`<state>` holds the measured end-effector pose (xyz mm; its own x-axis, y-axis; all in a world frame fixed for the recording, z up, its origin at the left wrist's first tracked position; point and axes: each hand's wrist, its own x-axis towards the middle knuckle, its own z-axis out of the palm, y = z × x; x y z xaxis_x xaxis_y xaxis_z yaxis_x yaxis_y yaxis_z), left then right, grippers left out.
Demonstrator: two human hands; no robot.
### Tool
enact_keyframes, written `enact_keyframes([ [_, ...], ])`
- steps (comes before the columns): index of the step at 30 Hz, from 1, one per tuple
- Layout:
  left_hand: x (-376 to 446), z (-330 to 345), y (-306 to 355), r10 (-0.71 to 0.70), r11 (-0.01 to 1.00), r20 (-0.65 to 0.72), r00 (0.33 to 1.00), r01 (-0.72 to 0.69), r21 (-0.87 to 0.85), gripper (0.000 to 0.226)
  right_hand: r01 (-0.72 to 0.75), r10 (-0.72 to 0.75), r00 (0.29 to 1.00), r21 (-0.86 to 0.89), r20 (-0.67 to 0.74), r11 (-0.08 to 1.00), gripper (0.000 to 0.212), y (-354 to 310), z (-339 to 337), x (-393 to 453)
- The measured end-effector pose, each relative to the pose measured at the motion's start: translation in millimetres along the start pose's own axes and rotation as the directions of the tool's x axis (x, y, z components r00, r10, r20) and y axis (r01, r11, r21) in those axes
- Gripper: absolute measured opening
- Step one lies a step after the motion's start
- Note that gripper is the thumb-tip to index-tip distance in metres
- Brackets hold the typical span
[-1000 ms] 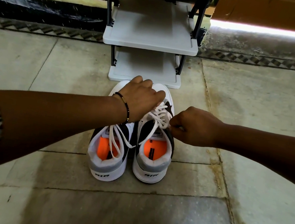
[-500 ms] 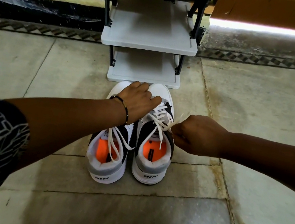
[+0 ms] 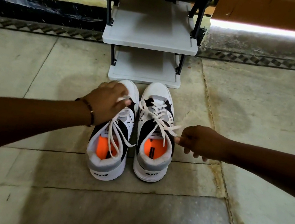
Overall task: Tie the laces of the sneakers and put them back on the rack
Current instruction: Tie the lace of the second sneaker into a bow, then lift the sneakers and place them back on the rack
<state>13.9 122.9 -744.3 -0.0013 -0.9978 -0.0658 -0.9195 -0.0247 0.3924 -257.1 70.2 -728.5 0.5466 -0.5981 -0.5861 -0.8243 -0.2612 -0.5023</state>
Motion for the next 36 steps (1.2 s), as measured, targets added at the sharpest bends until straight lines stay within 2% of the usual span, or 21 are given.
enact_keyframes([
  [2, -22, 6, -12, -0.157, 0.983, 0.029, 0.987, 0.159, -0.092, 0.051, -0.04, 0.04, 0.999, 0.091, 0.0, 0.995, 0.036, 3, 3, -2],
  [4, -44, 9, -15, -0.334, 0.9, 0.145, 0.931, 0.361, -0.243, 0.059, -0.077, 0.077, 0.997, 0.203, 0.008, 0.976, 0.039, 3, 5, -1],
  [6, -60, 14, -9, -0.408, 0.739, 0.272, 0.871, 0.49, -0.462, 0.043, -0.144, 0.137, 0.99, 0.349, 0.044, 0.926, 0.041, -1, 7, 2],
  [7, -65, 16, -3, -0.406, 0.617, 0.339, 0.849, 0.528, -0.584, 0.031, -0.173, 0.156, 0.985, 0.42, 0.073, 0.891, 0.04, -4, 10, 3],
  [8, -68, 20, 2, -0.388, 0.51, 0.376, 0.842, 0.535, -0.673, 0.029, -0.184, 0.156, 0.983, 0.471, 0.099, 0.863, 0.036, -7, 13, 4],
  [9, -72, 21, 8, -0.371, 0.449, 0.387, 0.844, 0.528, -0.721, 0.034, -0.178, 0.142, 0.984, 0.504, 0.108, 0.845, 0.029, -10, 18, 5],
  [10, -75, 25, 10, -0.353, 0.447, 0.376, 0.857, 0.507, -0.737, 0.04, -0.163, 0.131, 0.987, 0.527, 0.098, 0.834, 0.02, -13, 22, 5],
  [12, -76, 32, 10, -0.294, 0.525, 0.349, 0.89, 0.455, -0.719, 0.057, -0.14, 0.134, 0.99, 0.55, 0.053, 0.823, 0.009, -18, 27, 7],
  [15, -75, 36, 13, -0.296, 0.601, 0.324, 0.898, 0.439, -0.668, 0.071, -0.151, 0.153, 0.987, 0.536, 0.041, 0.831, 0.023, -21, 27, 9],
  [17, -73, 38, 17, -0.31, 0.569, 0.312, 0.898, 0.438, -0.696, 0.07, -0.153, 0.157, 0.987, 0.518, 0.035, 0.841, 0.021, -22, 27, 10],
  [20, -72, 46, 16, -0.361, 0.557, 0.232, 0.903, 0.408, -0.724, 0.053, -0.144, 0.18, 0.983, 0.506, -0.023, 0.851, 0.014, -23, 34, 11],
  [22, -70, 55, 11, -0.414, 0.534, 0.174, 0.893, 0.393, -0.748, 0.047, -0.148, 0.216, 0.973, 0.513, -0.075, 0.845, 0.022, -24, 43, 13],
  [25, -74, 60, 15, -0.463, 0.475, 0.138, 0.876, 0.377, -0.795, 0.046, -0.154, 0.292, 0.947, 0.613, -0.131, 0.775, 0.044, -26, 60, 15],
  [27, -77, 63, 18, -0.473, 0.451, 0.13, 0.871, 0.366, -0.814, 0.047, -0.126, 0.318, 0.931, 0.661, -0.178, 0.739, 0.044, -23, 71, 18],
  [30, -81, 66, 14, -0.462, 0.404, 0.142, 0.875, 0.35, -0.845, 0.051, -0.059, 0.279, 0.931, 0.656, -0.237, 0.753, 0.04, -18, 78, 19],
  [32, -82, 66, 14, -0.44, 0.393, 0.163, 0.883, 0.353, -0.849, 0.054, -0.049, 0.237, 0.948, 0.636, -0.214, 0.77, 0.042, -17, 78, 16],
  [36, -77, 54, 19, -0.435, 0.454, 0.193, 0.88, 0.399, -0.797, 0.059, -0.065, 0.19, 0.966, 0.543, -0.177, 0.837, 0.041, -24, 70, 11],
])
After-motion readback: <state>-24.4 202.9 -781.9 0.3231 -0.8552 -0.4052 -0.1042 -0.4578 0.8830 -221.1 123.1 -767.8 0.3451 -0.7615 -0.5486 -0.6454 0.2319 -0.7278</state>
